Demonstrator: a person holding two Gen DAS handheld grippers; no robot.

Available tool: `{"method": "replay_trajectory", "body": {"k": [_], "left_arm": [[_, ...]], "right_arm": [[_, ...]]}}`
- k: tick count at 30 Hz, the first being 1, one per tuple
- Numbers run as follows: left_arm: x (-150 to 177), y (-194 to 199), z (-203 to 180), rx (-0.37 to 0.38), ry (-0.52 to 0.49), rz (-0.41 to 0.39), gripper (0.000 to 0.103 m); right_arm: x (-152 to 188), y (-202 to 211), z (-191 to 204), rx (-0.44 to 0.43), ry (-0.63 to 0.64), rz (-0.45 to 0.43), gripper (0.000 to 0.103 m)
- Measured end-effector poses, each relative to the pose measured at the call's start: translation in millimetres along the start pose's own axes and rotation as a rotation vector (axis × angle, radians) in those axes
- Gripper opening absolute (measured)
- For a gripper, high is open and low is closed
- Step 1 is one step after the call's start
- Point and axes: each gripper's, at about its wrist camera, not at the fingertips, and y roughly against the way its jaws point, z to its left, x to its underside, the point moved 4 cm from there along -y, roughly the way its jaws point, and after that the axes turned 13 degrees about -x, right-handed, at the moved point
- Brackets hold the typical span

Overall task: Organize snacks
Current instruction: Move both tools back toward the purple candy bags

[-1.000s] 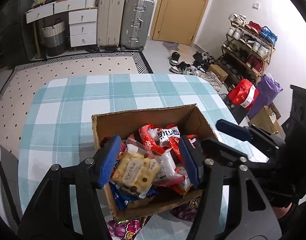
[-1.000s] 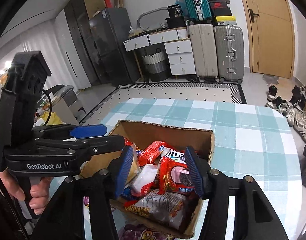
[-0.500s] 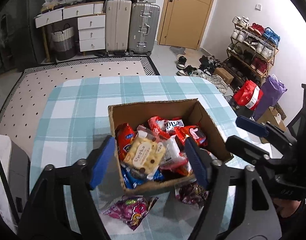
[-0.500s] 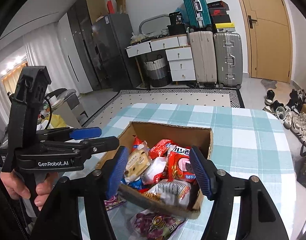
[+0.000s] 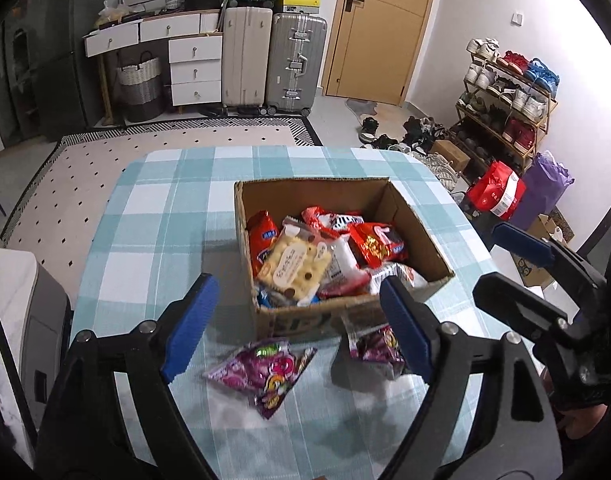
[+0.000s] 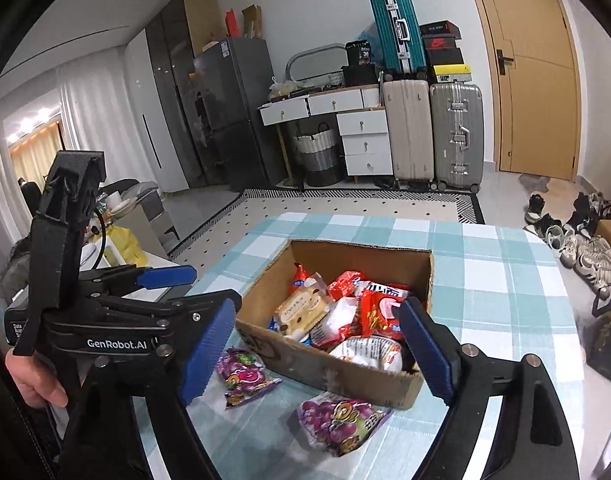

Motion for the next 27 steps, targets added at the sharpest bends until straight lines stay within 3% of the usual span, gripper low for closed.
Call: {"method": "replay_trajectory", "body": {"k": [13, 17, 27], "left_arm": [[42, 25, 13, -0.03, 0.031, 0.0, 0.09], [57, 24, 17, -0.036, 0.045, 0.019, 0.1], [84, 12, 22, -0.06, 0.026, 0.049, 0.102]], "right_arm": [[29, 25, 26, -0.011, -0.016, -0.025, 0.098], [42, 28, 27, -0.008, -0.021, -0.023, 0.098], [76, 22, 24, -0.006, -0.06, -0.007, 0.1]]}}
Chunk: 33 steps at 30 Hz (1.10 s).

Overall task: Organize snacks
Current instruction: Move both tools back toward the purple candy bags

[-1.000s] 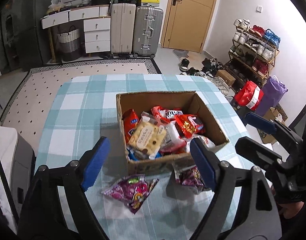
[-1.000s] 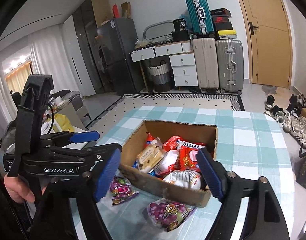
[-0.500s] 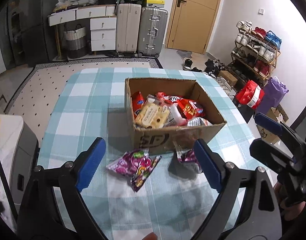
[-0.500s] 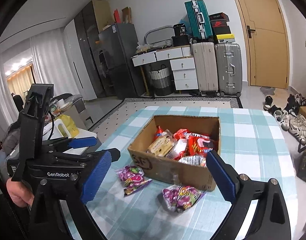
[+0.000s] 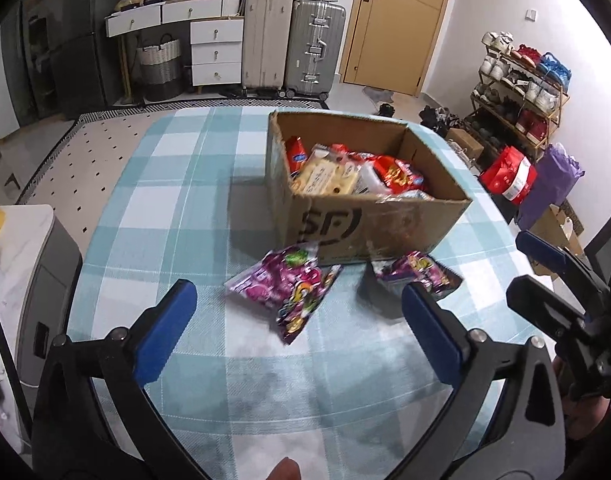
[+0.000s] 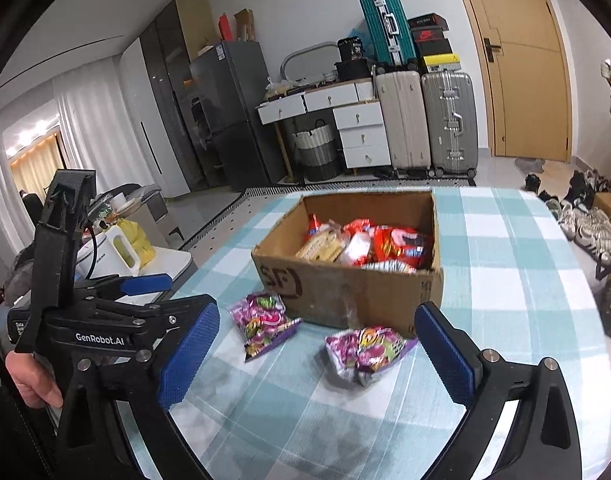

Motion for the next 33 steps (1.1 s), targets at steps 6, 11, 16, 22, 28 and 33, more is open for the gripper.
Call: {"method": "replay_trajectory", "body": {"k": [6, 11, 16, 22, 28, 33], "left_arm": [[14, -20, 6, 0.024, 0.011, 0.04, 0.102], [22, -38, 7, 0.03, 0.02, 0.067, 0.102], [24, -55, 11, 0.031, 0.043, 0.092, 0.102], [24, -76, 17, 0.04, 0.069, 0.125, 0.102], [21, -95, 18, 0.043, 0.074, 0.148, 0.102], [17, -109, 19, 0.046, 0.082, 0.162, 0.102]], "right_arm": [[17, -13, -5, -0.004, -0.007, 0.035, 0.1], [26, -21, -10, -0.001, -0.02, 0.055, 0.1], [33, -29, -15, -0.005, -0.031, 0.07, 0.1], [38, -39, -20, 0.014, -0.032, 0.079, 0.1], [42, -48, -27, 0.018, -0.044, 0.094, 0.1], [42, -56, -32, 0.02, -0.054, 0.102, 0.1]]}}
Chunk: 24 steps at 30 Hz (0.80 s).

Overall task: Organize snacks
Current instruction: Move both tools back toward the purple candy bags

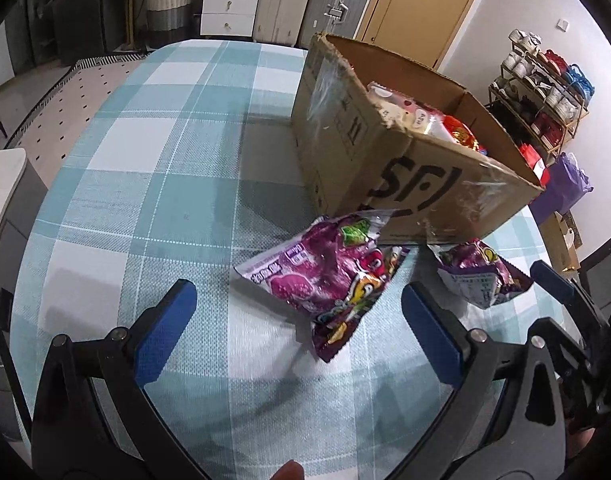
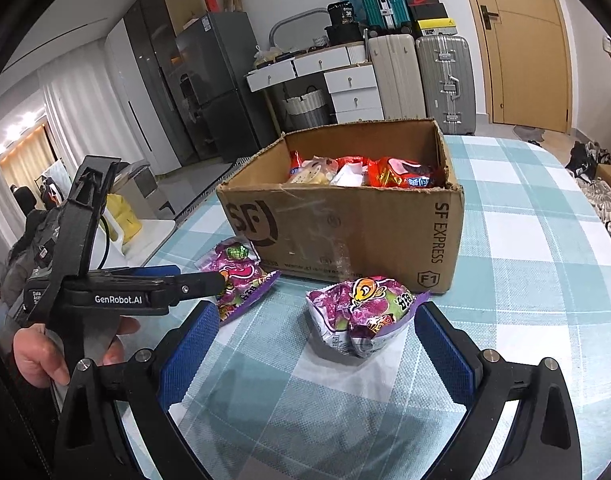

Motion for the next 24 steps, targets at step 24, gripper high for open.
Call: {"method": "replay_trajectory", "body": {"k": [24], "left_arm": [[-11, -26, -1, 0.116, 0.025, 0.012, 0.069]], "right_arm": [[4, -18, -21, -0.011, -0.056, 0.02, 0.1]]}}
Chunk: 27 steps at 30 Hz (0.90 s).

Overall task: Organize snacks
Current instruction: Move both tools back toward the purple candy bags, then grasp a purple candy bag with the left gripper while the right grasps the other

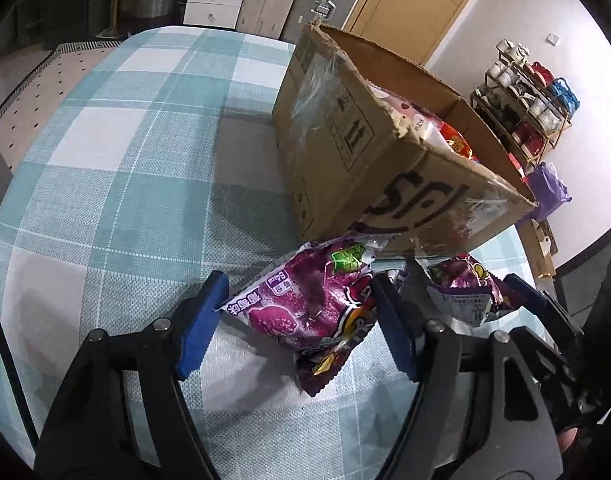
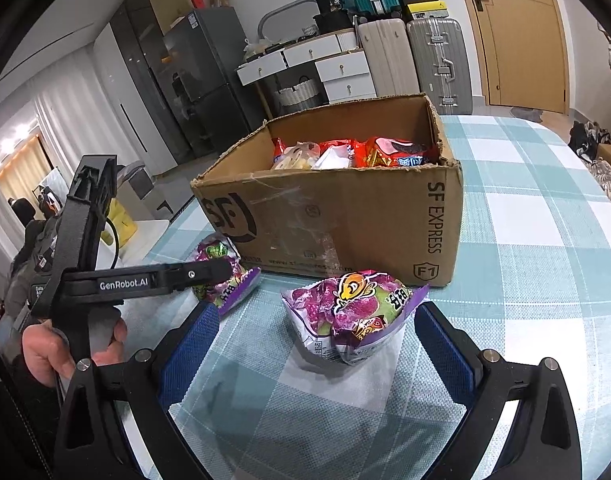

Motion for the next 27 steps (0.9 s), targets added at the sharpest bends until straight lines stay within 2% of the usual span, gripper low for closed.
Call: {"method": "replay_trajectory", "body": {"k": [2, 10, 27], "left_arm": [[1, 4, -2, 0.034, -0.001, -0.003, 0.048], [10, 15, -11, 0.002, -0.05, -0.013, 0.043], [16, 40, -14, 0.0, -0.071, -0.051, 0.042]], "right_arm": [[0, 1, 0, 0.001, 0.001, -0.004, 0.1], [0, 9, 1, 0.0, -0.002, -0.022, 0.1], [-1, 18, 4, -0.014, 0.0, -0.042, 0.1]]}}
